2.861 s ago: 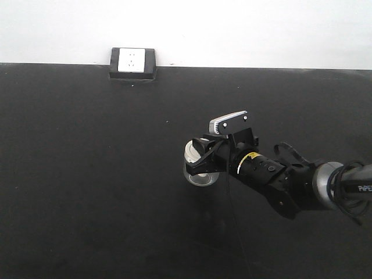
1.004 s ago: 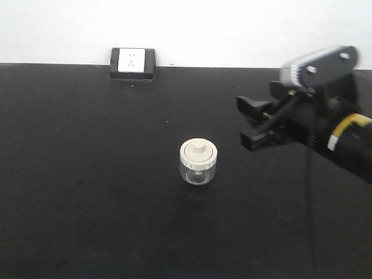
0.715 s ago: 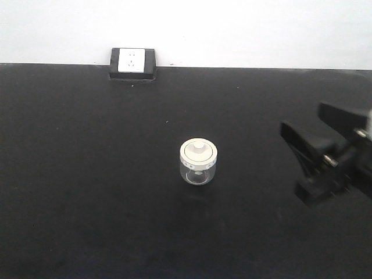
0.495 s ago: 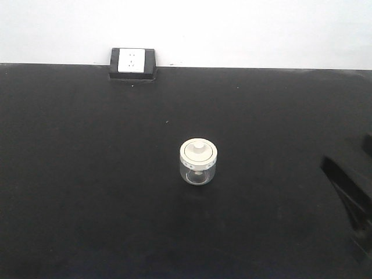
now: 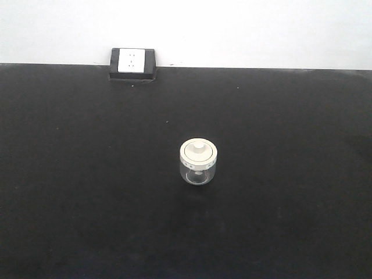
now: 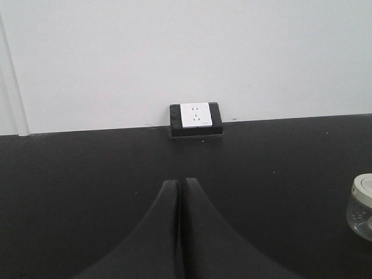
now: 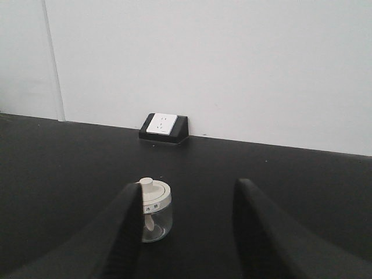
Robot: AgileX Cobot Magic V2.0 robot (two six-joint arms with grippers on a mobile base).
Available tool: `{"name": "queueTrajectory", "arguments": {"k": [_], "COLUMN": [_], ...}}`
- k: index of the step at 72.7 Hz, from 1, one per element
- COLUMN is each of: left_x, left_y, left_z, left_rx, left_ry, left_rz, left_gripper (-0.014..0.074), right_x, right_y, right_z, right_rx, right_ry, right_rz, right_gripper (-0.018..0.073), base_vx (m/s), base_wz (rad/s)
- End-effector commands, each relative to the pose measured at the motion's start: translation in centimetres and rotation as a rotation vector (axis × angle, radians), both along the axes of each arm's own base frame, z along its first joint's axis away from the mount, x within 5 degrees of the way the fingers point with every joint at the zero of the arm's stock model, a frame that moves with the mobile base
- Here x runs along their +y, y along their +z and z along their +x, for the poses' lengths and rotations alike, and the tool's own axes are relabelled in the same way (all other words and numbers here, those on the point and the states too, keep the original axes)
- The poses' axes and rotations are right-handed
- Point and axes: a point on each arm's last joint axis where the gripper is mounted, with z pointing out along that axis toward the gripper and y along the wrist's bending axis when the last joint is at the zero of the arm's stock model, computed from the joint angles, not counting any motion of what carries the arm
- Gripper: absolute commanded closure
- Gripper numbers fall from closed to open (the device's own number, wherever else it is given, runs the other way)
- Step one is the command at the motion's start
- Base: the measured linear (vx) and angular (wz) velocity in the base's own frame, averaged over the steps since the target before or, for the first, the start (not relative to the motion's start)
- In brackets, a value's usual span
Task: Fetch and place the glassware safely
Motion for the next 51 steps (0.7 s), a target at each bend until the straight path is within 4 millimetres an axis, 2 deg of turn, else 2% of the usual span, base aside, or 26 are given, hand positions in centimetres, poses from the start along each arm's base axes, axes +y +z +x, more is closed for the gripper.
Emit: {"name": "queueTrajectory", "arguments": {"k": [1, 6, 51], "left_x": [-0.03, -0.04, -0.04], "left_y": [1.36, 1.35, 1.35], "left_z": [0.12, 0.13, 0.13], "left_rx": [-0.073, -0.072, -0.072], "left_ry": [-0.002, -0.002, -0.002], "left_rz": [-0.019, -0.019, -0.019], "left_gripper": [0.0603, 0.0603, 0.0603], "right_x": [-0.04, -0.05, -0.07], "right_y": [1.32, 1.34, 1.27], "right_z": [-0.24, -0.24, -0.22], "right_rx": [-0.081, -0.082, -0.079], "right_ry": [0.001, 0.001, -0.002], "right_rz": [0.014, 0.013, 0.003], "right_gripper": [0.0445, 0.0574, 0.0567], "base_vx": [0.0, 0.0, 0.0], "base_wz": [0.0, 0.0, 0.0]}}
